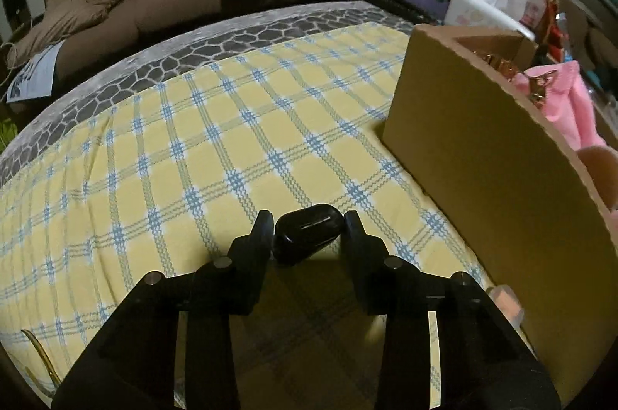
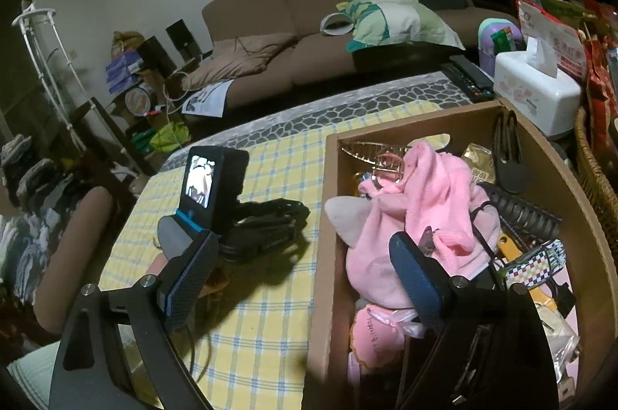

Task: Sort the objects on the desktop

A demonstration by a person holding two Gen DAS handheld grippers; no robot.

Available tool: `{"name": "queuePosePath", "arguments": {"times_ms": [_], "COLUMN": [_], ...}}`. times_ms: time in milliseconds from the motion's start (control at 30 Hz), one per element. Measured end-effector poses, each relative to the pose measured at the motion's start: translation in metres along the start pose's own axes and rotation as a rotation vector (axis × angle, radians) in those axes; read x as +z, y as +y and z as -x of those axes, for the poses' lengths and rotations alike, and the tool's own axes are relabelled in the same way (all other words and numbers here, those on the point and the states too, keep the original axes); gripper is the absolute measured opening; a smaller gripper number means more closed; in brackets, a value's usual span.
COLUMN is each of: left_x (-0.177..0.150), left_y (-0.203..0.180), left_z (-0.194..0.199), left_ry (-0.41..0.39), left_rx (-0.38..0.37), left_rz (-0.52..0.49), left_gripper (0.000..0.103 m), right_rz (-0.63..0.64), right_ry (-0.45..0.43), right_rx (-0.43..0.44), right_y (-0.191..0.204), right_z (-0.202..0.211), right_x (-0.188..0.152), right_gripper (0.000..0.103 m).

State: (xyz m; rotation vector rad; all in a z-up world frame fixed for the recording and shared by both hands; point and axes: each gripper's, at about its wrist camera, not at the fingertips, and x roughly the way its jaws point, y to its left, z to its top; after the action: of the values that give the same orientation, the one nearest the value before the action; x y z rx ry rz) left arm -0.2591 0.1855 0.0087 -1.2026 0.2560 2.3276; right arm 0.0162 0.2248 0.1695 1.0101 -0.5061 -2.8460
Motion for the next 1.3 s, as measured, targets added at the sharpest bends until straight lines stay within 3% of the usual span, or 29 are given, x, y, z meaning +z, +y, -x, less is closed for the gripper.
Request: {"name": "queuePosePath", "arguments": {"times_ms": [67, 400, 533, 667, 733, 833, 967, 1067, 1300], "left_x": [-0.004, -0.044, -0.067, -0.093, -0.112, -0.136, -0.154, -0.156, -0.155], "left_y": [0.003, 0.005, 0.010, 0.019, 0.026, 0.036, 0.044, 0.049, 0.061], "left_z": [0.008, 0.108, 0.163, 0.208, 0.229, 0.248, 0.254, 0.250, 0.249], "left_ry": [-0.014, -0.133, -0.176, -0.183, -0.171, -0.180, -0.202, -0.195, -0.195], "left_rx": [0.004, -0.161, -0.184, -0.153, -0.129, -0.132, -0.158, -0.168, -0.169], "left_rz": [0.018, 0.070, 0.095, 0.151, 0.200, 0.280, 0.345, 0.352, 0.351], "left_gripper": [0.035, 0.035, 0.035, 0.035, 0.035, 0.035, 0.035, 0.035, 0.035], "right_rz": [-0.001, -0.047, -0.034, 0.016, 0.117, 0.356, 0.770, 1.080, 1.362], "right_ry": [0.001, -0.007, 0.023, 0.057, 0.102, 0.254, 0.534, 0.707, 0.970], "right_rx": [0.004, 0.066, 0.140, 0.161, 0.148, 0.102, -0.012, -0.098, -0.122], "right_y": [0.000, 0.005, 0.023, 0.041, 0.052, 0.073, 0.107, 0.122, 0.114], "right_z": [0.001, 0.011, 0.009, 0.003, -0.007, -0.034, -0.082, -0.116, -0.161], "right_x": [0.000, 0.003, 0.001, -0.003, 0.000, 0.012, 0.005, -0.015, -0.049], "right_gripper": [0.093, 0.092, 0.088, 0.075, 0.072, 0.066, 0.055, 0.053, 0.053]}}
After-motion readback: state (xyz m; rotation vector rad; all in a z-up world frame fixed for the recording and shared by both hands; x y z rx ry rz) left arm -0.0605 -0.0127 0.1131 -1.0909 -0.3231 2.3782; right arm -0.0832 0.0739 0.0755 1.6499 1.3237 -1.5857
